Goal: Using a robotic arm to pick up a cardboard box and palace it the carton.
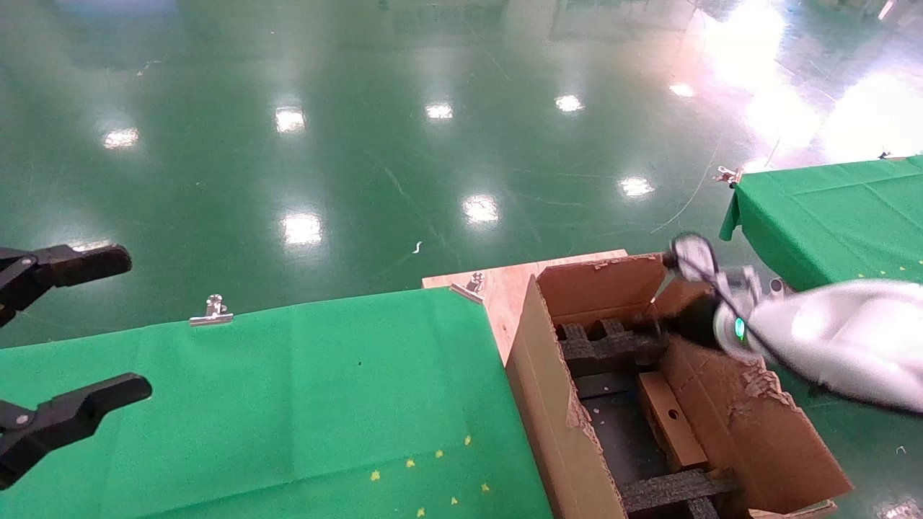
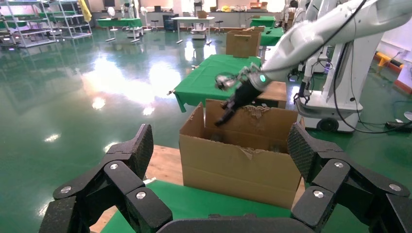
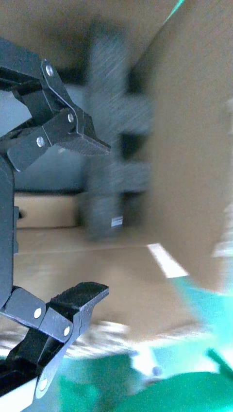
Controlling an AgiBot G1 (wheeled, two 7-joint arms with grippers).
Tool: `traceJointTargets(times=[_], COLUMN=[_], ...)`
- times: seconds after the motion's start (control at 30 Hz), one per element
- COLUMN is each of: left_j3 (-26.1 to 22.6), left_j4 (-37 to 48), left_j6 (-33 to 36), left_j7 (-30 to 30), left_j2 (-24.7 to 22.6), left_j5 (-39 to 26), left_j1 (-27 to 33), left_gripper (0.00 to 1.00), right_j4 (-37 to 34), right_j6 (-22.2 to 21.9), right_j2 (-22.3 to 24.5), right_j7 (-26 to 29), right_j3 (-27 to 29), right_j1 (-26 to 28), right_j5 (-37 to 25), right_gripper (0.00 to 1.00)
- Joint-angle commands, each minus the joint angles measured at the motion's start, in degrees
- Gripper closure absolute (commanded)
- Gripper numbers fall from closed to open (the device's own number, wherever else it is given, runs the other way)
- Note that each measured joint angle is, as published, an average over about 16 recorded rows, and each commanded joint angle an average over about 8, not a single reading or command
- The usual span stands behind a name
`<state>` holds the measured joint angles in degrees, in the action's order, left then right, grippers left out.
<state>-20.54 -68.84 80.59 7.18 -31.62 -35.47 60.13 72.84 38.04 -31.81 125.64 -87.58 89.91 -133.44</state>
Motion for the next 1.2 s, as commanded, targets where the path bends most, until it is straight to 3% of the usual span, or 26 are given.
traceJointTargets(times=[0.03,0.37,0.8,0.97,1.2], left_j3=[0.0,0.0,0.0,0.0,0.0], left_j4=[0.0,0.0,0.0,0.0,0.0], left_j6=[0.0,0.0,0.0,0.0,0.0], left_j7=[0.0,0.0,0.0,0.0,0.0], left_j2=[0.0,0.0,0.0,0.0,0.0], left_j5=[0.0,0.0,0.0,0.0,0.0], left_j1=[0.0,0.0,0.0,0.0,0.0], left_gripper=[0.00,0.00,0.00,0.00,0.00], right_j4=[1.6,4.7,4.5,4.3,3.9], right_j6=[-0.1,-1.3,-0.9,1.6,7.2], right_j2=[0.4,-0.3,-0.3,-0.5,-0.8], right_j7=[-0.4,-4.2,-4.9,-10.4,-23.2], right_j3=[0.8,3.6,4.0,7.4,15.2], right_j1=[1.7,8.7,8.2,6.3,2.0], right_j5=[0.1,4.2,4.8,9.1,19.2], right_gripper=[0.00,0.00,0.00,0.00,0.00])
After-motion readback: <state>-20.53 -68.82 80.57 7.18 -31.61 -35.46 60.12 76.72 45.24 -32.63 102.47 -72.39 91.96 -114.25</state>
